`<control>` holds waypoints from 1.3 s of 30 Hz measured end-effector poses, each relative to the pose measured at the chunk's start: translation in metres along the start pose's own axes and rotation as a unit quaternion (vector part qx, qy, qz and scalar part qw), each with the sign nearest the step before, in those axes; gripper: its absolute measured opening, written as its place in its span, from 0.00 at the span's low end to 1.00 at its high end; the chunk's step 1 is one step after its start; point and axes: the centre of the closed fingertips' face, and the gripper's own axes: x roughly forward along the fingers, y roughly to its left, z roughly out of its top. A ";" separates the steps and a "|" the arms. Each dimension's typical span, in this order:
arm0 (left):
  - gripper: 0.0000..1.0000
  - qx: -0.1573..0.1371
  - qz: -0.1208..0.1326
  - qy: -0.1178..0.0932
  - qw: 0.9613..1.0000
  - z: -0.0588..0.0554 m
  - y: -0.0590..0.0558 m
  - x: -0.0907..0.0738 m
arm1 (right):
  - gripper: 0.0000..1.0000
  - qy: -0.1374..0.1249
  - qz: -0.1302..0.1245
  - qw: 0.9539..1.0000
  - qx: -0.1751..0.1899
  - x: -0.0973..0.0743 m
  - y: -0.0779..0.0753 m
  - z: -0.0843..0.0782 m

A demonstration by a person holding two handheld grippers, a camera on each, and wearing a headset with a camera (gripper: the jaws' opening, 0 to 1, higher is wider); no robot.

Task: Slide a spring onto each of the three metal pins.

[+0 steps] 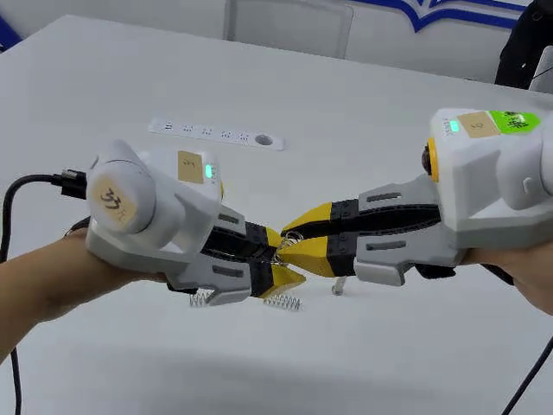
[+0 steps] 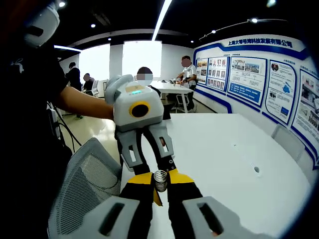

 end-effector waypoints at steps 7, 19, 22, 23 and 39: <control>0.11 0.000 0.000 0.003 1.000 -0.004 0.001 0.002 | 0.10 0.007 -0.006 1.000 0.012 0.005 -0.001 -0.002; 0.25 -0.035 0.018 -0.008 0.999 -0.005 0.012 0.001 | 0.10 0.003 -0.025 0.999 0.024 0.000 -0.016 -0.003; 0.26 -0.038 0.014 -0.002 0.999 -0.008 0.011 0.001 | 0.10 -0.003 -0.031 0.999 0.027 -0.004 -0.020 0.000; 0.27 -0.037 0.017 0.002 0.999 -0.010 0.011 0.001 | 0.10 -0.002 -0.035 0.999 0.027 -0.006 -0.022 -0.001; 0.61 -0.066 0.074 0.013 0.995 -0.039 0.031 -0.018 | 0.10 0.047 -0.152 0.985 0.066 -0.043 -0.088 -0.053</control>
